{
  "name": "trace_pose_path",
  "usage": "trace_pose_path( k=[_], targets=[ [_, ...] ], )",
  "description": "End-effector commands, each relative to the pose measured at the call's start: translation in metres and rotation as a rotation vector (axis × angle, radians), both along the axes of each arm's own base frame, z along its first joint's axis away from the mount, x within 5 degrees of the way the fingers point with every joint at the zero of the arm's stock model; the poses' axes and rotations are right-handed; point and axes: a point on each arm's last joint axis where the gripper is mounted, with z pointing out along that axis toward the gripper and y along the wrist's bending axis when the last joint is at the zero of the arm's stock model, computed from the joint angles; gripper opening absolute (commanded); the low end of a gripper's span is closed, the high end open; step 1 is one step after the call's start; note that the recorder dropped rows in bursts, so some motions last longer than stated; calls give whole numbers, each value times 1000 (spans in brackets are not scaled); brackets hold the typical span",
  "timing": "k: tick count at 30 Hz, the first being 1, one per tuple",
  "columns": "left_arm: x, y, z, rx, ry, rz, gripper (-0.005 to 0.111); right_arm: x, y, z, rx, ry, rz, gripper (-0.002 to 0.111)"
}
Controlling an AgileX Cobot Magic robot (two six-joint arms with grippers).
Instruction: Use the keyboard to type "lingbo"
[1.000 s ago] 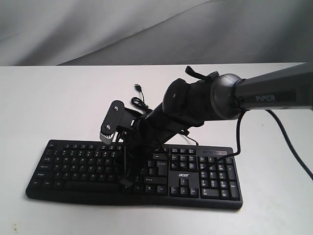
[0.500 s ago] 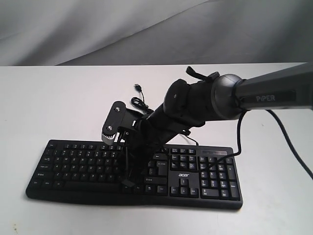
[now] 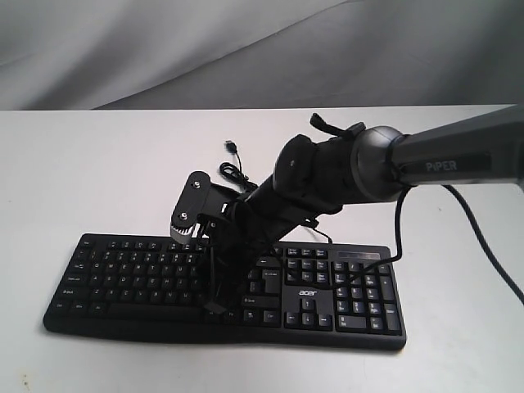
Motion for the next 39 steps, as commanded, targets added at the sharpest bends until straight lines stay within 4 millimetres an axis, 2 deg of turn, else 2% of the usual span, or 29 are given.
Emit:
trace_pose_path(
  k=[1, 4, 8, 11, 14, 16, 19, 23, 27, 31, 35, 39],
  targets=[
    [0, 0, -1, 0, -9, -8, 1, 2, -3, 12, 8, -29, 5, 0],
    [0, 0, -1, 0, -9, -8, 1, -1, -4, 30, 33, -38, 15, 0],
    [0, 0, -1, 0, -9, -8, 1, -6, -6, 63, 81, -74, 18, 0],
    [0, 0, -1, 0, -9, -8, 1, -11, -10, 100, 143, -125, -13, 0],
    [0, 0, -1, 0, -9, -8, 1, -22, -21, 150, 228, -214, -52, 0],
    [0, 0, -1, 0, -9, -8, 1, -34, -33, 182, 300, -300, -95, 0],
    [0, 0, -1, 0, -9, -8, 1, -53, -61, 217, 404, -442, -220, 0],
    [0, 0, -1, 0, -9, -8, 1, -85, -105, 244, 534, -602, -401, 0],
    [0, 0, -1, 0, -9, -8, 1, -117, -142, 247, 609, -669, -510, 0],
    [0, 0, -1, 0, -9, -8, 1, -145, -169, 236, 667, -647, -578, 0],
    [0, 0, -1, 0, -9, -8, 1, -169, -189, 237, 720, -685, -586, 0],
    [0, 0, -1, 0, -9, -8, 1, -187, -204, 246, 790, -731, -584, 0]
  ],
)
